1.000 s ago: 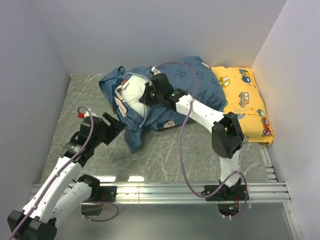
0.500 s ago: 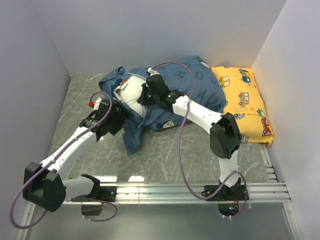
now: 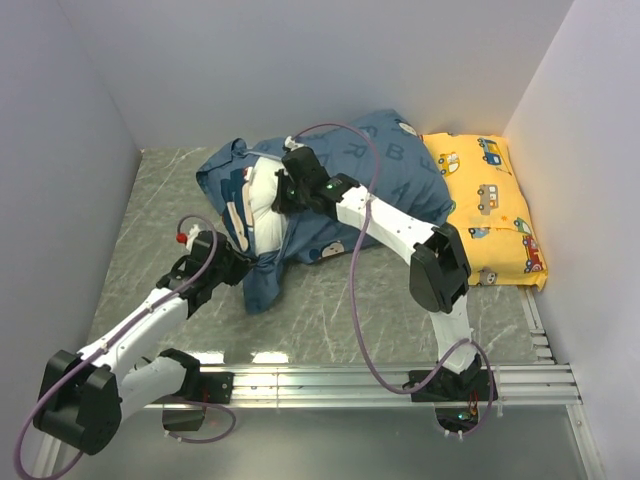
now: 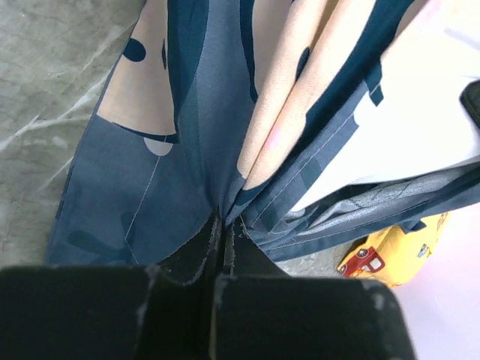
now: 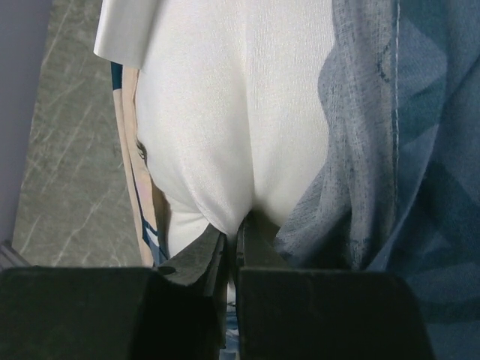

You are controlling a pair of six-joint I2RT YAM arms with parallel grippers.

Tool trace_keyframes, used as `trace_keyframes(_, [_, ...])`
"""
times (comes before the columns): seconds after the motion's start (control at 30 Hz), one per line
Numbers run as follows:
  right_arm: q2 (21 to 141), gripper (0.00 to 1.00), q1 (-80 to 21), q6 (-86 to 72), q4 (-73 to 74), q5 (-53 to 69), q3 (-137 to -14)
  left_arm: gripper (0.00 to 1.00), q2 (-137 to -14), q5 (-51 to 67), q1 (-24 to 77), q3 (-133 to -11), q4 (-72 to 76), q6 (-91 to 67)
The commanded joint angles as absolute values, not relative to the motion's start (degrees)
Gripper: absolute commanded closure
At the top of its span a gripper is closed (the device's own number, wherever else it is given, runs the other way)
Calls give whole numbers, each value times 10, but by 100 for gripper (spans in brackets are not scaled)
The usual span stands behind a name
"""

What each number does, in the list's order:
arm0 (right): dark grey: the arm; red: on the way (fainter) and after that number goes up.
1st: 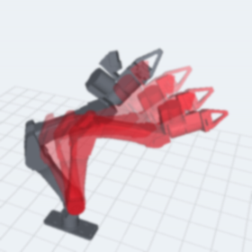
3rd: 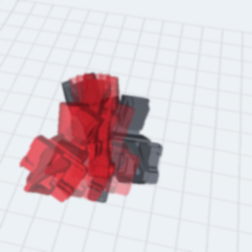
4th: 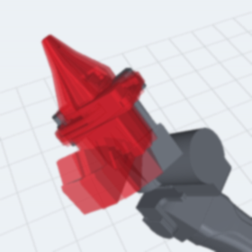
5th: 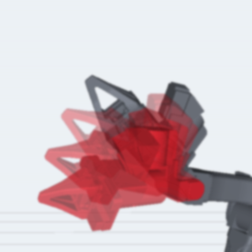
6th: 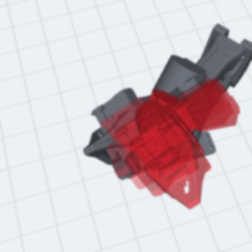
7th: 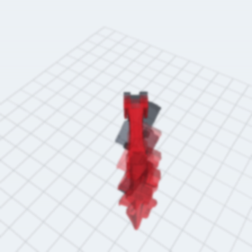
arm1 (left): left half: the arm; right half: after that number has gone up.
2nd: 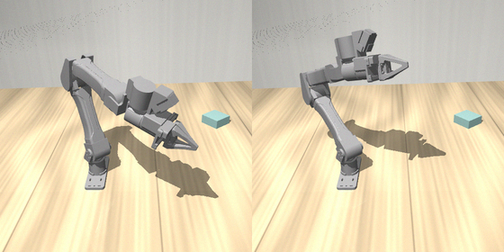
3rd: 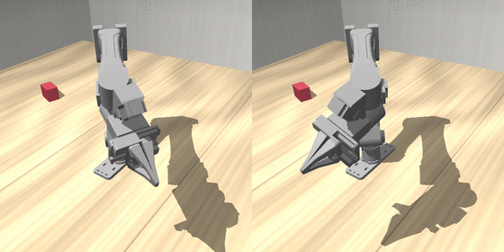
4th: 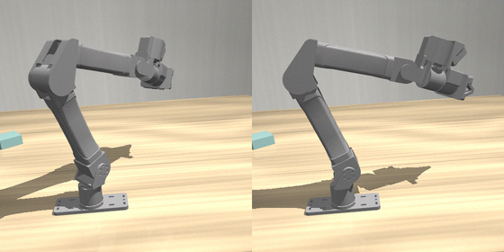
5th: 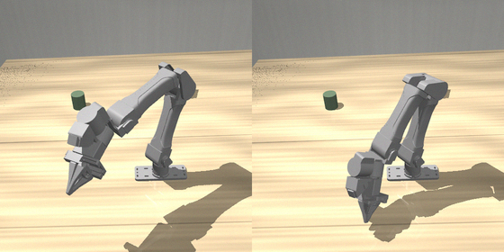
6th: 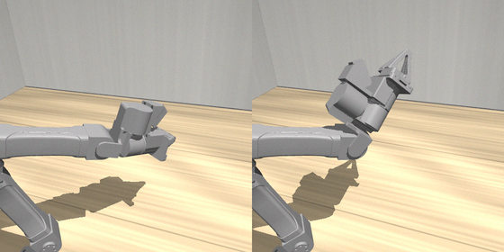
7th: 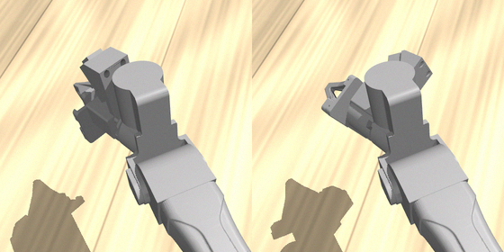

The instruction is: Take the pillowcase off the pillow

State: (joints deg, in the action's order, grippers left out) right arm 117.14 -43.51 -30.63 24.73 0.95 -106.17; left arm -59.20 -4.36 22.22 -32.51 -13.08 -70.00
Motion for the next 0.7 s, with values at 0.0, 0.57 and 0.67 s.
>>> trace_keyframes(0.0, [1163,100,-417,-305,189,-26,-1128,100,-576,-28,226,-294,-182,-700])
trace_keyframes(0.57, [1150,100,-320,-350,207,49,-1194,100,-504,-14,223,-233,-235,-689])
trace_keyframes(0.67, [1150,100,-311,-351,207,54,-1195,99,-498,-11,223,-235,-248,-686])
